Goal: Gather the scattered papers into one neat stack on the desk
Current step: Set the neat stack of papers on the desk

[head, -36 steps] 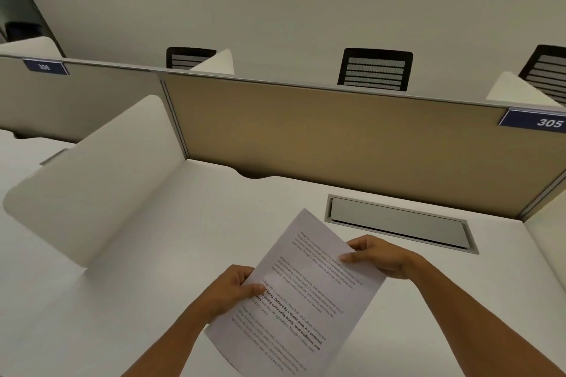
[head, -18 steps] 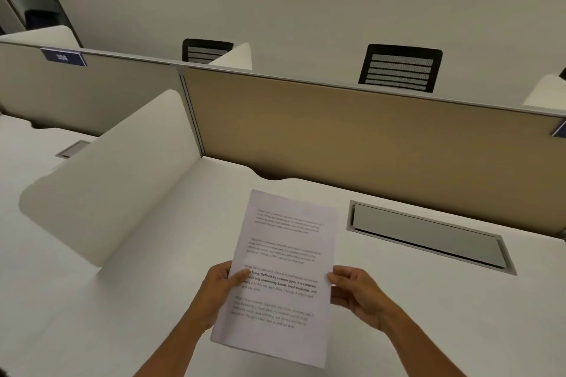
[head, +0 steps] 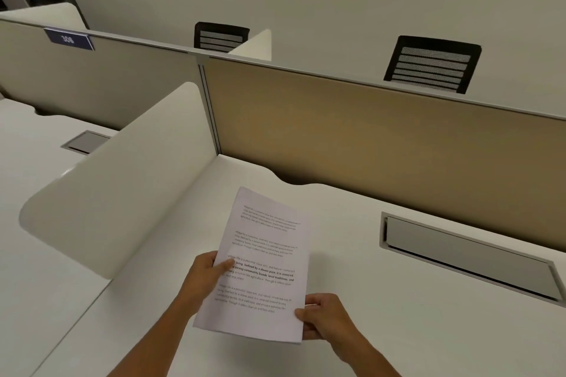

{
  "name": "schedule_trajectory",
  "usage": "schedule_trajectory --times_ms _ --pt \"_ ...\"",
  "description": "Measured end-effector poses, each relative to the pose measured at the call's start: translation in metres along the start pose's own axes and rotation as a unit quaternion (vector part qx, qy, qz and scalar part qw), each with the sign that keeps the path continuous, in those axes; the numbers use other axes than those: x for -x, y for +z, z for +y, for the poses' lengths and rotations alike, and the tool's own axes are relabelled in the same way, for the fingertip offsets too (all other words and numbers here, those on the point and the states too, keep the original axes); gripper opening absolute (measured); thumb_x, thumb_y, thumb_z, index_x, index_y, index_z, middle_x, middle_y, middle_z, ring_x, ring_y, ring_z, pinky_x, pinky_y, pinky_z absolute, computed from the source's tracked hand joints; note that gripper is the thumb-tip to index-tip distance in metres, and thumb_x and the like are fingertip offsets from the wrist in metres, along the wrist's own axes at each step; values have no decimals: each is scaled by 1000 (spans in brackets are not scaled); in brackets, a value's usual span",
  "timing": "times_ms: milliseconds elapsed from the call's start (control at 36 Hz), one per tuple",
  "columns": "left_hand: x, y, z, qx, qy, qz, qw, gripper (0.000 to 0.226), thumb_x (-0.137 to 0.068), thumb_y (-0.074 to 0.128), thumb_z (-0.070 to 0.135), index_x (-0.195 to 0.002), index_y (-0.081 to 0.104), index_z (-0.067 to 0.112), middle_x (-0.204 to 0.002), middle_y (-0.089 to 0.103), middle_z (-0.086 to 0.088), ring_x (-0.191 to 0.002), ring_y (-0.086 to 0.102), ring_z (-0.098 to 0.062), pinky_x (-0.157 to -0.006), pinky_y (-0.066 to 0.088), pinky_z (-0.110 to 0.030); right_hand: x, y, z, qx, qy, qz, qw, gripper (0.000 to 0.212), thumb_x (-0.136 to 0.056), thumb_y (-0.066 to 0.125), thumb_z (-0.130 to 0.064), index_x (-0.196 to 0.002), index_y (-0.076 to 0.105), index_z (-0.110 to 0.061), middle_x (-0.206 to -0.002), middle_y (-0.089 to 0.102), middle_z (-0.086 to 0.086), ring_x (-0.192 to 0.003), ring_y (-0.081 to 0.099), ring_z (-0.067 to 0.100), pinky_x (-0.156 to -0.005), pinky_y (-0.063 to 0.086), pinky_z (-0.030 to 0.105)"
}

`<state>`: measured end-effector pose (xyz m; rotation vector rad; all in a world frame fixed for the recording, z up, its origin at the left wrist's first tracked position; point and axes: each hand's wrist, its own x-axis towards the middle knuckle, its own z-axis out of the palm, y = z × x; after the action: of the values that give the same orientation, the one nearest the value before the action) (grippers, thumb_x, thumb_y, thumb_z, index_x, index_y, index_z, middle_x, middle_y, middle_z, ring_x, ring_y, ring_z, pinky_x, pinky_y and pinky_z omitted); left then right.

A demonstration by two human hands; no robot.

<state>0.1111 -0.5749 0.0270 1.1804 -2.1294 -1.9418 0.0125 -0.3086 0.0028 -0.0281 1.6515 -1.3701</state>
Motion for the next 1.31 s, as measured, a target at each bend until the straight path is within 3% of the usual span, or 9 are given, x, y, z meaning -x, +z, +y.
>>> schedule_trajectory --times_ms 111,250,389,556,639,722,972,1139,1306 --pt "-31 -27 10 -58 -22 -15 998 13 -92 67 23 -96 75 14 -90 80 -2 -78 78 -26 -78 61 -44 -25 25 -10 -34 8 7 999 21 -87 63 2 -105 72 -4 -97 81 8 -89 78 27 -74 64 38" --pt "-65 -56 11 -130 -58 10 990 13 -89 69 16 -79 70 7 -87 74 -8 -80 71 -27 -72 52 -36 -57 41 -24 -48 20 22 998 19 -88 63 4 -102 73 -4 -97 81 8 -89 78 26 -73 64 38" --pt "-94 -80 4 -147 -109 2 983 16 -87 71 9 -93 70 -6 -95 75 -18 -90 73 -32 -88 60 -47 -91 56 -39 -36 29 30 998 22 -87 63 6 -102 74 -6 -96 81 7 -86 79 25 -72 65 38" --pt "-126 -101 -4 -148 -140 25 979 21 -84 73 4 -96 70 -13 -99 74 -23 -96 71 -39 -91 58 -50 -131 77 -56 -26 39 47 998 22 -86 63 7 -94 73 -11 -97 80 8 -83 79 23 -70 65 38" --pt "-145 -108 -7 -156 -146 41 976 13 -82 75 4 -91 74 -6 -96 75 -19 -93 71 -35 -86 59 -44 -153 86 -62 -30 46 60 997 22 -86 64 7 -100 73 -8 -99 79 10 -83 79 24 -70 65 38" --pt "-165 -115 -3 -198 -137 63 968 1 -81 76 8 -81 76 7 -90 75 -14 -79 69 -29 -68 54 -32 -174 95 -71 -40 48 69 996 22 -87 64 7 -100 73 -9 -98 79 8 -81 79 22 -67 65 35" --pt "-223 -135 14 -223 -95 157 957 14 -74 83 12 -86 77 9 -79 74 -6 -63 66 -21 -50 47 -22 -231 113 -105 -31 51 77 995 19 -87 66 -1 -94 75 -17 -96 79 3 -80 78 21 -65 65 38" --pt "-250 -139 7 -209 -80 186 957 12 -74 83 9 -85 78 7 -79 74 -11 -70 66 -27 -71 54 -31 -259 120 -110 -4 60 83 995 20 -87 66 -5 -100 76 -16 -98 79 2 -89 76 23 -71 65 42" --pt "-270 -136 -8 -184 -80 203 958 21 -72 84 8 -92 78 4 -89 76 -14 -80 66 -27 -78 53 -31 -280 124 -105 -14 65 90 994 19 -87 66 -1 -82 74 -18 -92 80 5 -85 77 26 -74 64 49"
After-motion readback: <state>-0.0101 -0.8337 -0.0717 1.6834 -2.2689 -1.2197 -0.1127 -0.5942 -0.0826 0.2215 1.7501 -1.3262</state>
